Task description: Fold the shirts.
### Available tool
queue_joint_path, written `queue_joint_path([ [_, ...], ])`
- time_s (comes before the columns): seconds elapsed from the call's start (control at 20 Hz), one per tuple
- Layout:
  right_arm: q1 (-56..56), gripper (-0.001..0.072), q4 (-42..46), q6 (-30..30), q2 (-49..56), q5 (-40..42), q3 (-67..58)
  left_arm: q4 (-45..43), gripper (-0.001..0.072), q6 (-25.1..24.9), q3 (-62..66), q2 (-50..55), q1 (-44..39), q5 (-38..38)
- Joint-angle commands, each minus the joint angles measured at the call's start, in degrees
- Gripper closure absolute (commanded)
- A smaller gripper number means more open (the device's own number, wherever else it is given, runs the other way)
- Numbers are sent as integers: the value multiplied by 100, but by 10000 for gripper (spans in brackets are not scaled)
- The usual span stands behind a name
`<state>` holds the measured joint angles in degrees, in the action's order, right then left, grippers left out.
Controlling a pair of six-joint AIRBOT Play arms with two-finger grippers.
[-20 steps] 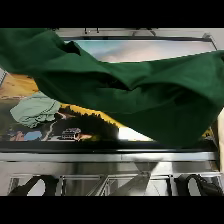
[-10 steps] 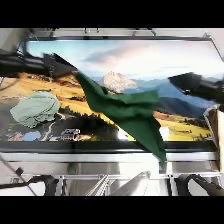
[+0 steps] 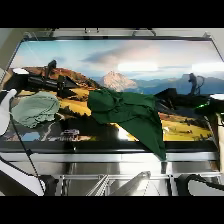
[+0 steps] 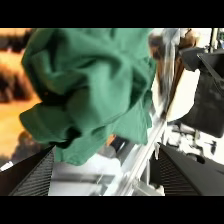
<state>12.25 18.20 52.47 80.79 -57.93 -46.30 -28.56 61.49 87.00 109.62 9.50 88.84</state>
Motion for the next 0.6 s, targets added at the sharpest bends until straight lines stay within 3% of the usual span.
queue_joint_path([
  [0.0, -264, 189, -42, 2, 579, 348, 0, -26, -6, 24, 15, 435, -315, 74],
  [0.4, -407, 223, -44, 9, 1294, 435, -474, 15, 14, -57, 160, 671, -1036, -164],
  [0.45, -452, 294, -57, 9, 1329, 439, -566, 20, 15, -57, 256, 671, -1056, -203],
  [0.5, -494, 296, -140, 4, 1373, 463, -656, 15, 32, -57, 345, 671, -1095, -229],
  [0.55, -540, 371, -282, 4, 1443, 511, -765, 17, 180, -55, 417, 671, -1093, -289],
])
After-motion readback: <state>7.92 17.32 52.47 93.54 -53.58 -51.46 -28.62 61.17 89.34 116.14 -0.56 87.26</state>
